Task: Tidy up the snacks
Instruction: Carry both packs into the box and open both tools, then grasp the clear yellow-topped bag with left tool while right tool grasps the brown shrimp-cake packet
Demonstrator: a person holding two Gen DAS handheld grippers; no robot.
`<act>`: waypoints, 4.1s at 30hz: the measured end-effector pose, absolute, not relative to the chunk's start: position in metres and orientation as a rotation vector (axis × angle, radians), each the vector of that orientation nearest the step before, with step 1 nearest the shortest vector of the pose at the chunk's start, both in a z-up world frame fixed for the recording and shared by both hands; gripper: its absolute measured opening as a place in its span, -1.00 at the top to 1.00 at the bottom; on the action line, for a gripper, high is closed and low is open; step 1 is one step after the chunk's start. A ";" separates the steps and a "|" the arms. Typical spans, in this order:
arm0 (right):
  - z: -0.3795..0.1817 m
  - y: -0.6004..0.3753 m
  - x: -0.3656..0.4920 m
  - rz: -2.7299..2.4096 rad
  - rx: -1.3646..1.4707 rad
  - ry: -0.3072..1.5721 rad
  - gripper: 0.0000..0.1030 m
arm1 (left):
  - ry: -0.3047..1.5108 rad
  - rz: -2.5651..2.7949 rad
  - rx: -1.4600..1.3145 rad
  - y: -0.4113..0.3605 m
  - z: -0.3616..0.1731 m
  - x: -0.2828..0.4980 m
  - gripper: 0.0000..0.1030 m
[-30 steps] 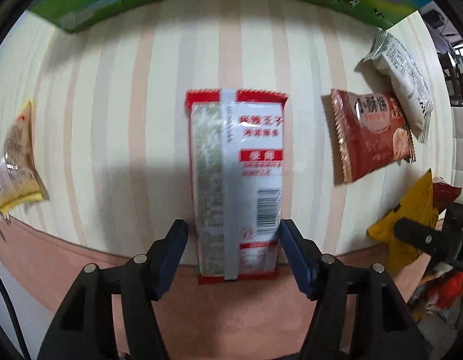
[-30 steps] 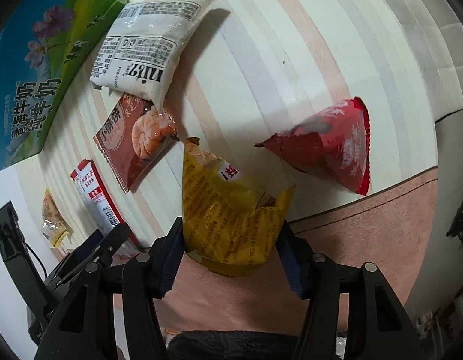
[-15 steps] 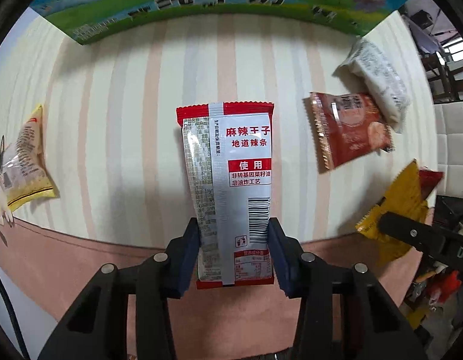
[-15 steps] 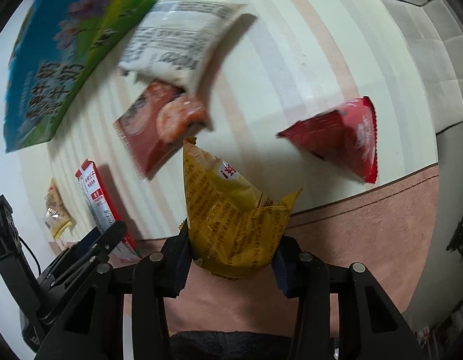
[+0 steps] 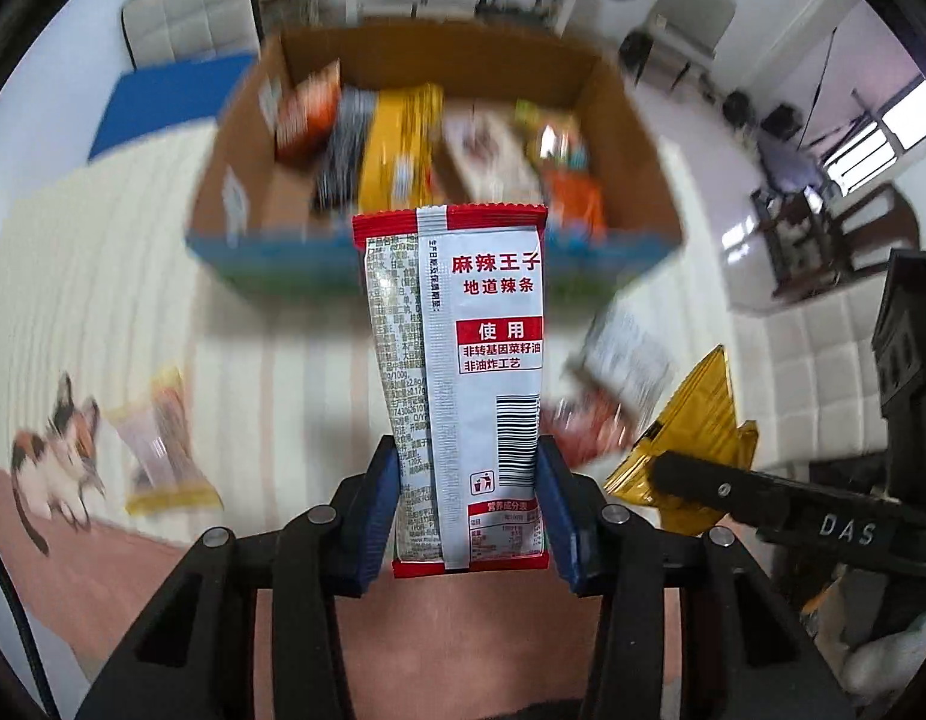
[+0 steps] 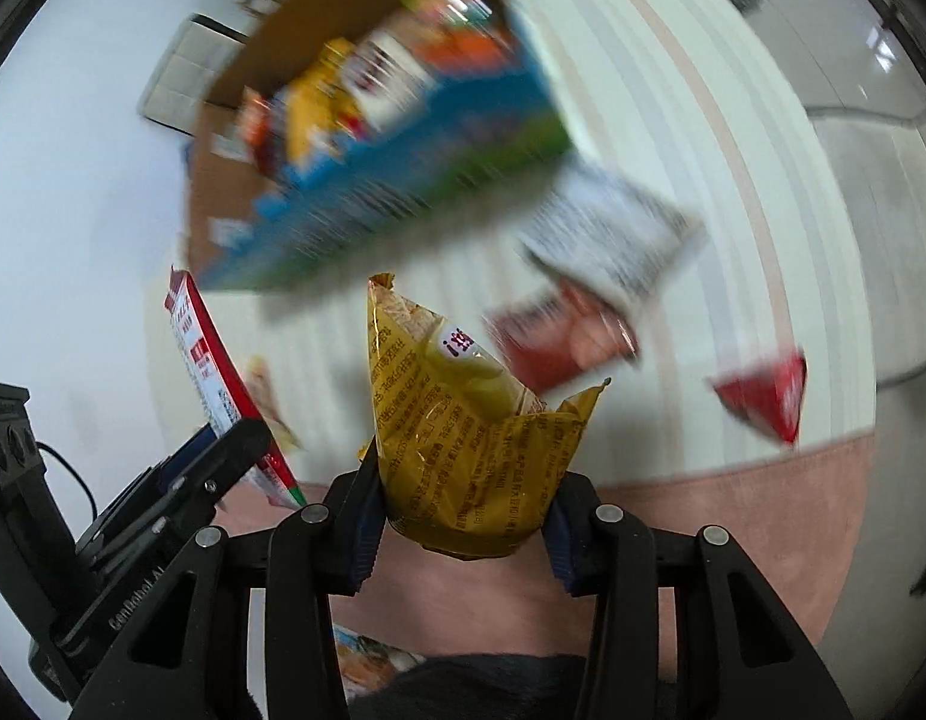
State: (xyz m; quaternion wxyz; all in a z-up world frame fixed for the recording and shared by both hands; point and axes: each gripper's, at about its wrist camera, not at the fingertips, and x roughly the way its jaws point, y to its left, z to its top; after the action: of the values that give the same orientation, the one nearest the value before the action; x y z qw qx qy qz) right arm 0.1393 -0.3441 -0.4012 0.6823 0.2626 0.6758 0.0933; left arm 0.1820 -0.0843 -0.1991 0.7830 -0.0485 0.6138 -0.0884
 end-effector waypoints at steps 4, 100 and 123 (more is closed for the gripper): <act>-0.358 -0.339 0.183 0.248 0.579 1.427 0.08 | 1.246 -0.195 -0.099 -0.066 -0.174 0.226 0.20; -0.534 -0.292 0.169 -0.283 0.386 1.650 -0.23 | 1.554 0.251 -0.325 0.154 -0.347 0.195 -0.76; -0.544 -0.253 0.164 -0.111 0.217 1.701 0.60 | 1.636 0.057 -0.236 0.100 -0.389 0.202 0.15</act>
State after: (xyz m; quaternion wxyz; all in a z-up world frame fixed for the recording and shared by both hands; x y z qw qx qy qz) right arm 0.1641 -0.2526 -0.5435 0.6531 0.0957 0.7496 -0.0490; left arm 0.2024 0.1001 -0.3893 0.6770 -0.1048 0.7280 0.0254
